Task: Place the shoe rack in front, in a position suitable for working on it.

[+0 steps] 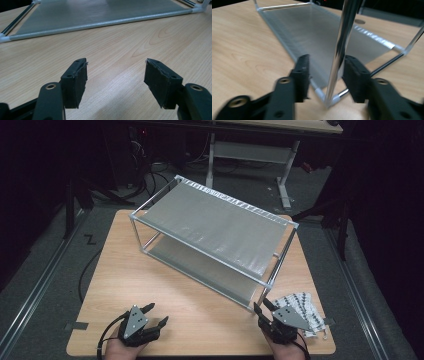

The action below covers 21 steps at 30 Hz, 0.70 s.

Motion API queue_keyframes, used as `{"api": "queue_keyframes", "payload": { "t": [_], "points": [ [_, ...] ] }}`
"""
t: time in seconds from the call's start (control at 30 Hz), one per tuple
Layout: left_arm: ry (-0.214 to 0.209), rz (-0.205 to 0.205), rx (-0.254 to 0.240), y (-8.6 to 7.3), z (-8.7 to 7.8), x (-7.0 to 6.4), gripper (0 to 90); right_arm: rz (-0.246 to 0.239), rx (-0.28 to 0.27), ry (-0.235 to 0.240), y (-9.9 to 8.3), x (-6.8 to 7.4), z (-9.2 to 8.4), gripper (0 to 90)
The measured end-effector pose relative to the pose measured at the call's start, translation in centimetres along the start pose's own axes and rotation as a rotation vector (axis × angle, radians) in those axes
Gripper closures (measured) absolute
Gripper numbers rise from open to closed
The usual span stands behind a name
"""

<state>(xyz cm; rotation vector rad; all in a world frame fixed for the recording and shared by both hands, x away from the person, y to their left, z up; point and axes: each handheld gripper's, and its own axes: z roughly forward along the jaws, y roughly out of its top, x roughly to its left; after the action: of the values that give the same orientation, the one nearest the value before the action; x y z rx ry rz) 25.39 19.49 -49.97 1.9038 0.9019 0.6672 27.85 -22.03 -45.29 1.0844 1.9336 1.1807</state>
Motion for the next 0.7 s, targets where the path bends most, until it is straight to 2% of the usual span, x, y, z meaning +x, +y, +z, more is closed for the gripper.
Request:
{"api": "queue_keyframes", "payload": {
  "t": [0.03, 0.17, 0.2, 0.23, 0.4, 0.5, 0.57, 0.7],
  "points": [
    [0.004, -0.006, 0.0, 0.0, -0.1, 0.0, 35.3, 0.0, 0.0, 0.0, 0.0, 0.0, 0.0, 66.9],
    [0.027, -0.021, -0.006, 0.1, -0.3, 0.2, 35.3, -0.001, 0.0, -0.011, 0.3, -0.5, 0.4, 76.8],
    [0.034, -0.03, -0.006, 0.2, -0.4, 0.3, 35.4, 0.007, 0.005, -0.003, 0.3, -0.7, 0.5, 79.5],
    [0.041, -0.038, -0.007, 0.2, -0.5, 0.4, 35.4, 0.027, 0.007, 0.033, 0.3, -1.3, 0.5, 80.9],
    [0.087, -0.082, -0.019, 0.2, -0.9, 1.0, 35.6, 0.026, 0.01, 0.027, -0.2, -2.1, -0.5, 81.1],
    [0.114, -0.096, -0.025, 0.2, -1.0, 1.4, 35.6, 0.049, -0.013, 0.029, -1.2, -3.1, -1.6, 81.0],
    [0.142, -0.095, -0.02, 0.5, -0.7, 1.8, 35.7, 0.061, -0.018, 0.034, -1.5, -3.4, -2.1, 81.0],
    [0.166, -0.127, -0.02, 1.6, 0.2, 2.8, 36.1, 0.058, -0.023, 0.035, -1.6, -3.6, -2.1, 80.9]
  ]
}}
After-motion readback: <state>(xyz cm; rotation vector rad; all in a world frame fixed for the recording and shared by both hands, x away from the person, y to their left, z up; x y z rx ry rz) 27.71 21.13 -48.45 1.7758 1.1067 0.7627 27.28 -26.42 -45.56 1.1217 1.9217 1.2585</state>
